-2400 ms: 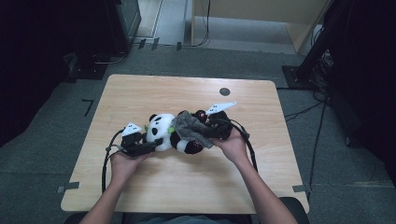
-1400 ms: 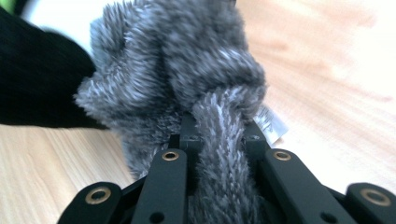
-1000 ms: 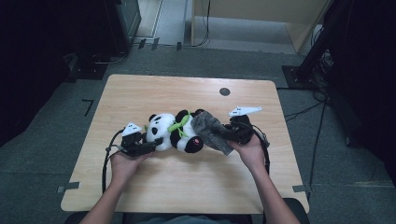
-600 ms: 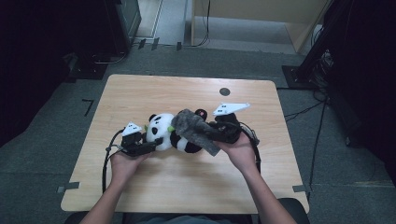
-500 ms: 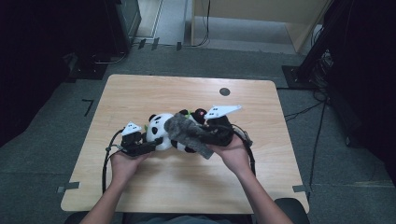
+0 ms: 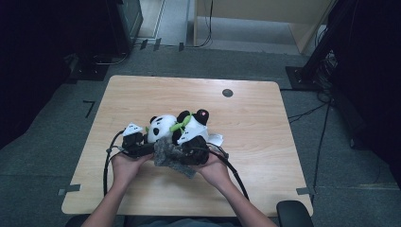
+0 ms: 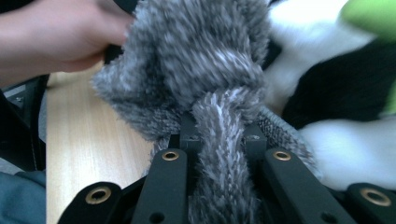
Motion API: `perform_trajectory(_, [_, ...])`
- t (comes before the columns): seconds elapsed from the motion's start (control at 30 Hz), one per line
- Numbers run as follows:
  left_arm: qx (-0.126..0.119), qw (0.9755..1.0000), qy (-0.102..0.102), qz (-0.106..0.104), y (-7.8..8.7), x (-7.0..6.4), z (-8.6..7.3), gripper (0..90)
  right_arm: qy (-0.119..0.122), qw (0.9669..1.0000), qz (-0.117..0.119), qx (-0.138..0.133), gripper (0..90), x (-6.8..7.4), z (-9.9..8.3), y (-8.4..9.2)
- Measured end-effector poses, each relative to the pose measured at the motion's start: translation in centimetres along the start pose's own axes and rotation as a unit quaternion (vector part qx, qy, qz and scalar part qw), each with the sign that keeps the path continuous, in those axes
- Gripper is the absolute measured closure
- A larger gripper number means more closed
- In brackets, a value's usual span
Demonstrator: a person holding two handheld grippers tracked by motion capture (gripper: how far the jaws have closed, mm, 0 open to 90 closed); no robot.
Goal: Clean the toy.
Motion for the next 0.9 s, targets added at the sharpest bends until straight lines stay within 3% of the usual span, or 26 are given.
perform_trajectory(0.2, [0.005, 1.0, 0.006, -0.005, 0.1, 0.1, 0.1, 40.2, -0.009, 0.9996, 0.01, 0.023, 77.8, -0.2, -0.6, -2.5])
perform_trajectory(0.3, [0.007, 0.9998, 0.018, -0.009, 0.3, 0.8, 0.4, 40.2, 0.005, 0.9977, 0.008, 0.068, 77.8, 0.3, -1.5, -3.5])
perform_trajectory(0.4, [0.005, 0.9999, 0.009, -0.007, 0.3, 0.6, 0.3, 40.2, 0.005, 0.998, 0.006, 0.062, 77.7, 0.5, -2.0, -3.7])
perform_trajectory(0.53, [0.006, 1.0, -0.006, -0.005, 0.3, -0.1, 0.1, 40.3, 0.004, 0.9991, -0.026, 0.034, 77.7, -0.1, -1.0, -3.8])
perform_trajectory(0.7, [0.004, 0.9999, -0.009, 0.002, 0.1, -0.4, -0.1, 41.0, 0.015, 0.9971, -0.066, 0.035, 77.8, -1.2, -0.5, -4.2])
perform_trajectory(0.9, [0.004, 0.9998, -0.02, 0.006, 0.1, -0.4, -0.3, 41.2, 0.014, 0.995, -0.098, 0.018, 78.0, -1.2, -1.4, -2.8])
Point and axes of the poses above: each handheld gripper's, and its own axes: y roughly backward along the jaws, z roughly out of its top, x roughly to its left, the point moved 4 cm from there along -y, roughly forward along the jaws, and after that the axes turned 8 degrees about z, right-handed, at the moved point
